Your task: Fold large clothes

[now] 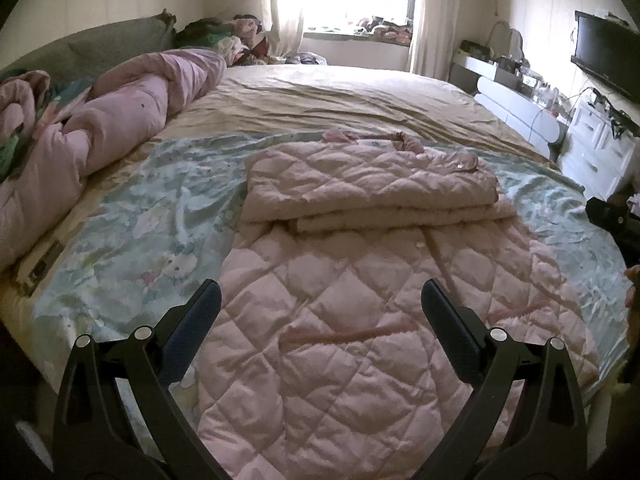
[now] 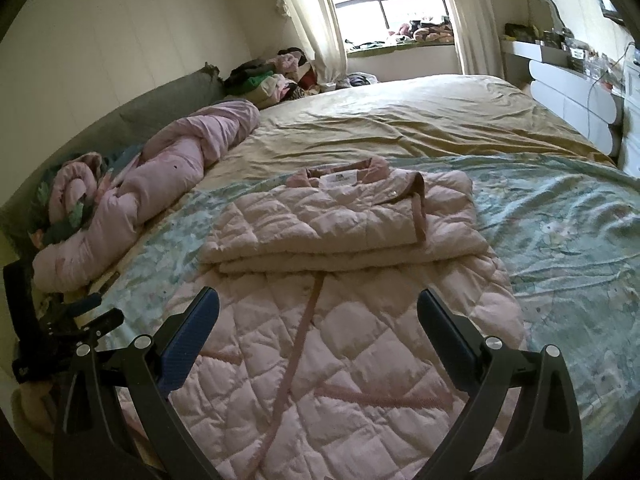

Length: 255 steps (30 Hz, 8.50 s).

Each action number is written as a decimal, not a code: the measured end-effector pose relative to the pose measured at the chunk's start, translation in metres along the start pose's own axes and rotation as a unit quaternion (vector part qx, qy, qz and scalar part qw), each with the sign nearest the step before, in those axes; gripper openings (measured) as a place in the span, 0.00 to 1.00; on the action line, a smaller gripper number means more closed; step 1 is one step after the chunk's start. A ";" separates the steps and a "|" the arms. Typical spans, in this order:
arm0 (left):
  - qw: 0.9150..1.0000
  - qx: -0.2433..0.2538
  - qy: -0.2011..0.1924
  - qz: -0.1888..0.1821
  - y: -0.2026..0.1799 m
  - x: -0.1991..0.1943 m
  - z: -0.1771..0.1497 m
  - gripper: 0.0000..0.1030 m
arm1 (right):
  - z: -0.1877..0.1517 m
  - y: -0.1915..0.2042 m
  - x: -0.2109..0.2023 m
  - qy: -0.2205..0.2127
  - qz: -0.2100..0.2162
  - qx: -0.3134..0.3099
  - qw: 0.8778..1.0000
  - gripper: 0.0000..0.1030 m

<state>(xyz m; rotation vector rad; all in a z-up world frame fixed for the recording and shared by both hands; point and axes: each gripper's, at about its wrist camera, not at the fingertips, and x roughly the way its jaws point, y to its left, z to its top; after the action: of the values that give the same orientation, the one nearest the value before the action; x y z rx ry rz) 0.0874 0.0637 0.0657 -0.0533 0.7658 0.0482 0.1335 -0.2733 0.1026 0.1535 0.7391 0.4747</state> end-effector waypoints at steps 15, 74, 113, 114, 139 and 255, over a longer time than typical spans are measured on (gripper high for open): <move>0.999 -0.011 0.031 0.028 0.019 0.003 -0.034 0.91 | -0.033 -0.026 -0.005 0.029 -0.018 0.010 0.999 0.96; 0.983 0.040 0.175 -0.026 0.050 0.046 -0.138 0.25 | -0.117 -0.114 -0.027 0.123 -0.074 0.052 0.988 0.96; 0.985 0.012 0.165 -0.050 0.065 0.028 -0.147 0.37 | -0.165 -0.137 -0.075 0.155 0.064 0.129 0.977 0.19; 0.985 0.013 0.162 -0.049 0.064 0.027 -0.148 0.29 | -0.165 -0.137 -0.074 0.156 0.065 0.128 0.977 0.19; 0.999 0.015 0.026 -0.037 0.048 -0.018 -0.052 0.13 | -0.091 -0.120 -0.091 0.003 0.109 0.090 0.990 0.15; 0.990 -0.123 -0.041 -0.050 0.099 0.236 0.138 0.20 | 0.134 -0.111 0.174 -0.012 -0.009 0.091 0.996 0.80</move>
<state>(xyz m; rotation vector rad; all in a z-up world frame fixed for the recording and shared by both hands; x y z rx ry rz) 0.3464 0.1769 -0.0019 -0.3221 0.6707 0.0479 0.3761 -0.2864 0.0619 0.3209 0.7597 0.3876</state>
